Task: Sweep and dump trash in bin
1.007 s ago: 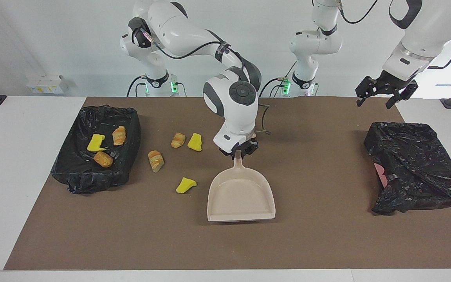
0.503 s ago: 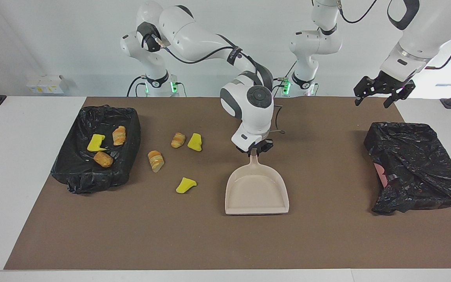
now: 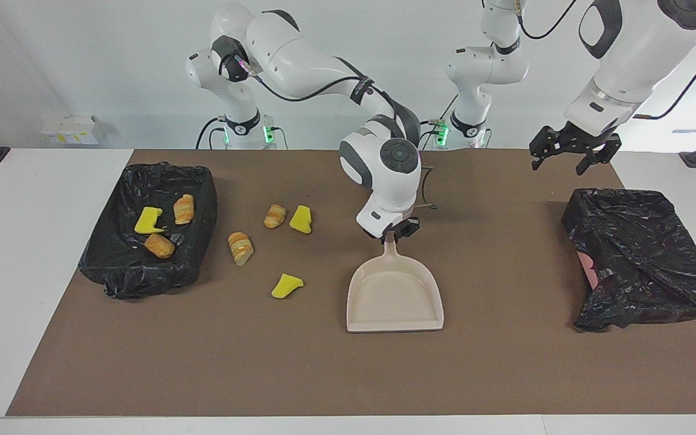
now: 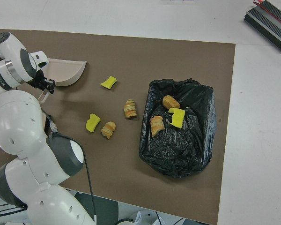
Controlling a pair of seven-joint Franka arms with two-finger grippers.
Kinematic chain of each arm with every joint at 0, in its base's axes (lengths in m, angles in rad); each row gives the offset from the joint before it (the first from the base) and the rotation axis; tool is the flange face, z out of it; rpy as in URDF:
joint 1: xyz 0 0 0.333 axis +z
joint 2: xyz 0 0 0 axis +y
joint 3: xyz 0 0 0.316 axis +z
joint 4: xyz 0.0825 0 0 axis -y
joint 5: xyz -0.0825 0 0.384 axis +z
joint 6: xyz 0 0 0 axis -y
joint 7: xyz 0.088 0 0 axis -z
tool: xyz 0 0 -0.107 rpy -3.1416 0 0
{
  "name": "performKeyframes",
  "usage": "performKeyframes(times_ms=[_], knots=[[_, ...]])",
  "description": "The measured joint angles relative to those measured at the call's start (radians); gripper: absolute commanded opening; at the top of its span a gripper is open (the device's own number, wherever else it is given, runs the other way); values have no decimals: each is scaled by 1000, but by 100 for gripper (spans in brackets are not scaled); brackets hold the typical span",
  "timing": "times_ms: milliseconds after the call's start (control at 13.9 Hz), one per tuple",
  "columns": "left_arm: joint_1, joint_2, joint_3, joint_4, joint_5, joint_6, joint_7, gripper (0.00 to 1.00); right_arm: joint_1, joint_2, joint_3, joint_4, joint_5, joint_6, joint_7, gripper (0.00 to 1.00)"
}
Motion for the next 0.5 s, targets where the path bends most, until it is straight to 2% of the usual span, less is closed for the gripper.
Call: performKeyframes(times_ms=[72,144,359,503], knots=[[-17,1,-1,-16,0,21,0,100,1,-2,0,0,0,0,-10,69],[-32,3,-1,-31,0,43,0,100,1,-8,0,0,0,0,-15,73],[-59,13,-1,-64,0,99,0,100,3,-42,1,-8,0,-14,-15,80],[-75,27,-2,-80,0,146,0,100,10,-97,4,-61,1,-29,-15,81]])
